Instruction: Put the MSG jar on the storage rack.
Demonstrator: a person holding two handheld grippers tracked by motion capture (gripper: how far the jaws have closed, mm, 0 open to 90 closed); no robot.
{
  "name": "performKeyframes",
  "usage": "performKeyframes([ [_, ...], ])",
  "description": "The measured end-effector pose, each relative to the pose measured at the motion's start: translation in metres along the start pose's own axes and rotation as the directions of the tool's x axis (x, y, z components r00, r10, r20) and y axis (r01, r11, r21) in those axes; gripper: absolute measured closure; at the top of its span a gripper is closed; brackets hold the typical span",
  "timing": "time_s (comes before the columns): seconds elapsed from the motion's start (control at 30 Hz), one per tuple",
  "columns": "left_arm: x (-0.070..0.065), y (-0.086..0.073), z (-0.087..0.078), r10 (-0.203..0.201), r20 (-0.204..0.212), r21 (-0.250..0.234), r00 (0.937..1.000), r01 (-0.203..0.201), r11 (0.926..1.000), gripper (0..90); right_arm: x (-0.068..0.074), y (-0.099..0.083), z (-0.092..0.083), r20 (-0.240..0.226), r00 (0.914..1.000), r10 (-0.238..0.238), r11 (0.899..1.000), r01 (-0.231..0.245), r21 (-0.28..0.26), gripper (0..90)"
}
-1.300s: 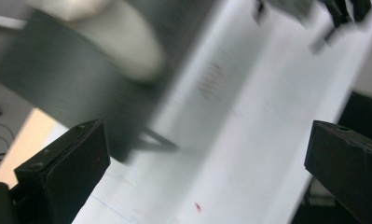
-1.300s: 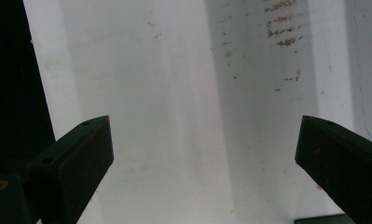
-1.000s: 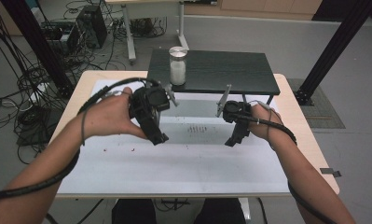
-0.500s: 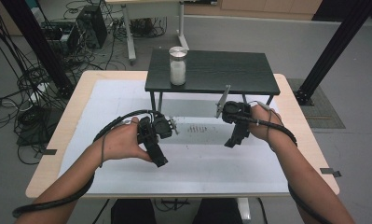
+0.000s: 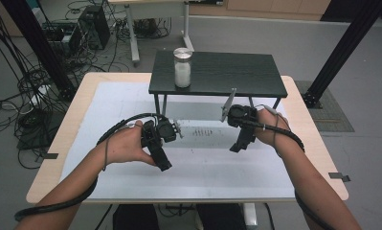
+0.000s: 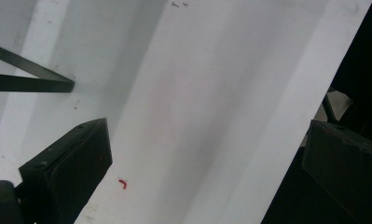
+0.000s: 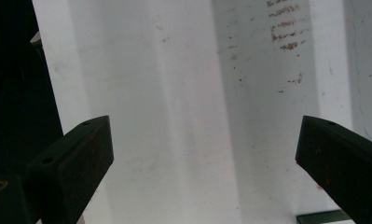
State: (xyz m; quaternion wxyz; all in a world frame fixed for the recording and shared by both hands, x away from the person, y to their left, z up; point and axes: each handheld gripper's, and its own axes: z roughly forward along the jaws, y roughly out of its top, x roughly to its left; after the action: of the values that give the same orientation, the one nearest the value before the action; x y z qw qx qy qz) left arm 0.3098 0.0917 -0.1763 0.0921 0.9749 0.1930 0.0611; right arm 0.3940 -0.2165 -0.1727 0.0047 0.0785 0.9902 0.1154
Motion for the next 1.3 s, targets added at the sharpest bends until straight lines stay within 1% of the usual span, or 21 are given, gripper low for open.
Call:
performKeyframes([
  [0.13,0.000,0.001,0.002,0.001,0.007,-0.003,1.0000,-0.001,1.0000,1.7,0.000,0.000,-0.002,0.003,1.0000,-0.006,1.000,0.006,0.000,4.0],
  [0.2,0.000,0.003,0.003,0.008,0.007,0.001,0.9999,-0.008,1.0000,1.7,0.000,0.000,-0.001,0.002,1.0000,-0.004,1.000,0.004,-0.004,4.0],
  [0.43,0.003,0.005,0.007,0.004,0.010,0.004,0.9999,-0.004,1.0000,1.7,-0.002,-0.002,0.001,-0.001,1.0000,0.000,1.000,0.000,0.002,4.1],
  [0.5,0.003,0.007,0.008,0.007,0.003,0.013,1.0000,-0.007,0.9999,1.7,-0.004,-0.003,0.002,-0.004,1.0000,0.002,1.000,-0.002,0.002,4.1],
  [0.6,0.004,0.006,0.008,-0.001,0.006,0.005,1.0000,0.001,1.0000,1.7,-0.005,-0.003,0.003,-0.005,1.0000,0.004,1.000,-0.004,0.005,4.0],
  [0.67,0.004,0.006,0.009,0.006,0.007,0.004,1.0000,-0.006,1.0000,1.8,-0.005,-0.004,0.003,-0.007,1.0000,0.006,1.000,-0.006,0.001,4.2],
  [0.77,0.005,0.008,0.010,0.006,0.008,0.013,1.0000,-0.006,0.9999,1.9,-0.006,-0.003,0.003,-0.006,1.0000,0.005,1.000,-0.005,0.003,4.1],
  [0.83,0.006,0.007,0.010,0.001,0.014,0.010,0.9999,-0.001,1.0000,1.9,-0.006,-0.004,0.003,-0.006,1.0000,0.006,1.000,-0.006,0.002,4.0],
  [1.03,0.006,0.011,0.012,0.009,0.011,0.015,0.9999,-0.009,0.9999,2.0,-0.006,-0.005,0.003,-0.007,0.9999,0.011,1.000,-0.011,0.008,4.0],
  [1.3,0.007,0.011,0.010,0.005,0.009,0.009,1.0000,-0.005,1.0000,2.0,-0.007,-0.008,0.003,-0.006,0.9998,0.017,1.000,-0.017,0.010,4.0],
])
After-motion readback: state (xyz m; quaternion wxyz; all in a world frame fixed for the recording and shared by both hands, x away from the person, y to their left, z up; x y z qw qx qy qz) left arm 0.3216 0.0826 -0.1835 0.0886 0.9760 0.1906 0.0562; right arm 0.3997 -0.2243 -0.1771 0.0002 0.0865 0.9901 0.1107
